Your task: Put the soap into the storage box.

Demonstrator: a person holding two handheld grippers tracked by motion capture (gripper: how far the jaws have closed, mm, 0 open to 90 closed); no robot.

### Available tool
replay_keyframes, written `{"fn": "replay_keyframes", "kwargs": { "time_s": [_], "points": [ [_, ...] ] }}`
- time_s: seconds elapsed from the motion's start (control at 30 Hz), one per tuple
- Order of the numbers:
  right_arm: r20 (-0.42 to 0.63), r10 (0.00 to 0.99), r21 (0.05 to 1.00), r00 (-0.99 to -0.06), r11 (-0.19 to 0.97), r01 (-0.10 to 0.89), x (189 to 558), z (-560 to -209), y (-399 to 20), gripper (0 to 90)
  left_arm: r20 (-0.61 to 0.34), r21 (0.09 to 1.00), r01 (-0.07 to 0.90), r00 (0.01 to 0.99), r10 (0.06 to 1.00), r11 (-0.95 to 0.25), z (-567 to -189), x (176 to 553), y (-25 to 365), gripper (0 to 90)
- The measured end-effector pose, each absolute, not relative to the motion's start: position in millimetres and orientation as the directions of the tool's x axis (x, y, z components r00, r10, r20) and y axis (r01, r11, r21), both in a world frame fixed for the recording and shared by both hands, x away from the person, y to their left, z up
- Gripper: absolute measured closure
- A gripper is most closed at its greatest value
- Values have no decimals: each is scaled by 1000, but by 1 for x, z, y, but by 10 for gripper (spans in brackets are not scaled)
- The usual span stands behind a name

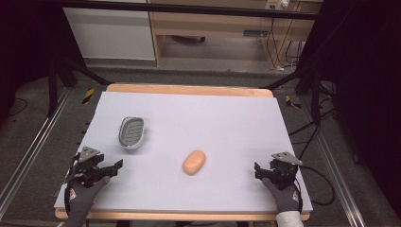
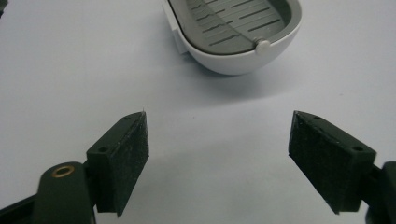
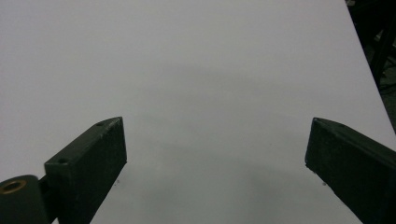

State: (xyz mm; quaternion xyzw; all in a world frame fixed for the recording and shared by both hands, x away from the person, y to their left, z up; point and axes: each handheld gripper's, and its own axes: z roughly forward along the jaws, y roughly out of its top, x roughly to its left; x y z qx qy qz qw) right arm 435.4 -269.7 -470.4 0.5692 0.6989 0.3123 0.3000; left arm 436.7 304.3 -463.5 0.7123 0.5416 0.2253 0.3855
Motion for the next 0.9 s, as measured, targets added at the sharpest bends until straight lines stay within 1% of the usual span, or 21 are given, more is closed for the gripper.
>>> {"fn": "replay_keyframes", "kwargs": {
  "time_s": [0.13, 0.33, 0.5, 0.73, 0.9],
  "points": [
    [-79, 978, 773, -194, 183, 608, 432, -470, -268, 44, -109, 797, 594, 321, 941, -110, -461, 434, 301, 229],
    [-76, 976, 766, -206, 189, 614, 430, -472, -269, 96, -116, 809, 576, 356, 927, -120, -457, 429, 291, 267],
    [-68, 977, 778, -200, 178, 603, 429, -471, -270, 96, -113, 814, 566, 371, 922, -129, -454, 427, 283, 292],
    [-81, 976, 781, -200, 187, 596, 430, -473, -271, 95, -90, 817, 553, 401, 912, -162, -451, 424, 269, 298],
    [-55, 980, 784, -194, 163, 599, 429, -471, -272, 95, -84, 822, 541, 422, 903, -177, -450, 423, 261, 298]
  ]
}}
